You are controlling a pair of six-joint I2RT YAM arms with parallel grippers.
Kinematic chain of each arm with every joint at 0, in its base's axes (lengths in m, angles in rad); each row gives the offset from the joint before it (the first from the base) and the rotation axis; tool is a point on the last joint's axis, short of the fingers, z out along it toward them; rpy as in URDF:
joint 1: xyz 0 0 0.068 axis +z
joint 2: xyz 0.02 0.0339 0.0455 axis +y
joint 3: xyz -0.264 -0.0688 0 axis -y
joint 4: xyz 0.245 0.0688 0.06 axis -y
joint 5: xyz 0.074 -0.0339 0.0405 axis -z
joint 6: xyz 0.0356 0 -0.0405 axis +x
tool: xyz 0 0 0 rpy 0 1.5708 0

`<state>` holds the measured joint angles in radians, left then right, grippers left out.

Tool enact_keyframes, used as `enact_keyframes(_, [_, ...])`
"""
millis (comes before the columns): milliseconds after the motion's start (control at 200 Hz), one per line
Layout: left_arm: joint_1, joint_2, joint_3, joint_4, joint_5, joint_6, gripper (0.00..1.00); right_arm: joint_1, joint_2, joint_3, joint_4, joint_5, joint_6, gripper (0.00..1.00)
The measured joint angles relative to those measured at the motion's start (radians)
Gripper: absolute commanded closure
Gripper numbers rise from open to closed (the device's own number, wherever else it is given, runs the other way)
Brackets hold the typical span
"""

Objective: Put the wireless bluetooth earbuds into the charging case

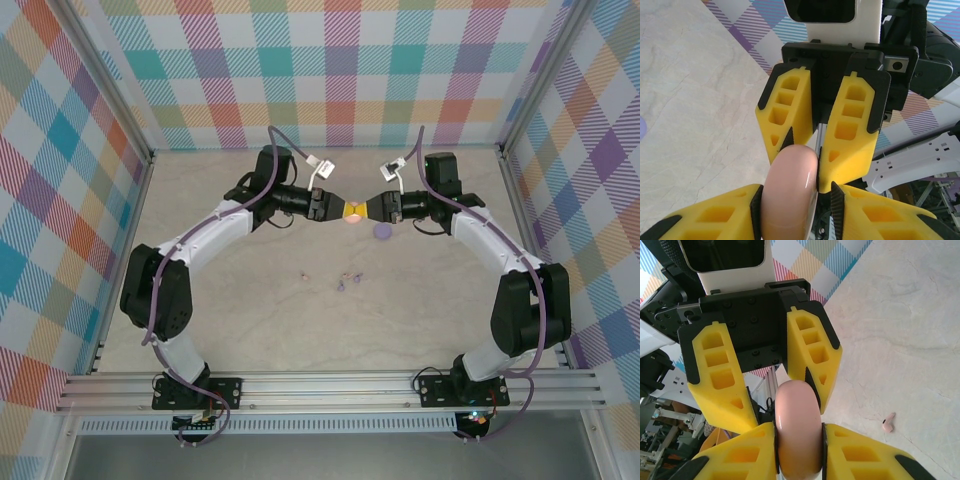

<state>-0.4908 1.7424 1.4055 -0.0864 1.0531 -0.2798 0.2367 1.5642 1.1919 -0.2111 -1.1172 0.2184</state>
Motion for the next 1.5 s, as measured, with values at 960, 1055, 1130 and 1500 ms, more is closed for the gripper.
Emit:
enact_keyframes(960, [-0.009,-0.012,-0.042,0.091,-0.011,-0.102,0.69,0.000,0.000,0.013,0.055,-0.002,0.044,0.73])
enact_keyframes(1055, [-0.009,-0.012,-0.043,0.091,-0.015,-0.106,0.73,0.000,0.000,0.013,0.058,-0.002,0.048,0.73])
enact_keyframes(1130, [-0.009,-0.012,-0.044,0.092,-0.014,-0.109,0.81,-0.002,0.000,0.013,0.058,-0.002,0.050,0.71])
enact_keyframes(1500, [-0.011,-0.016,-0.034,0.004,-0.105,-0.009,0.82,0.001,-0.036,0.016,-0.062,0.128,-0.005,0.49])
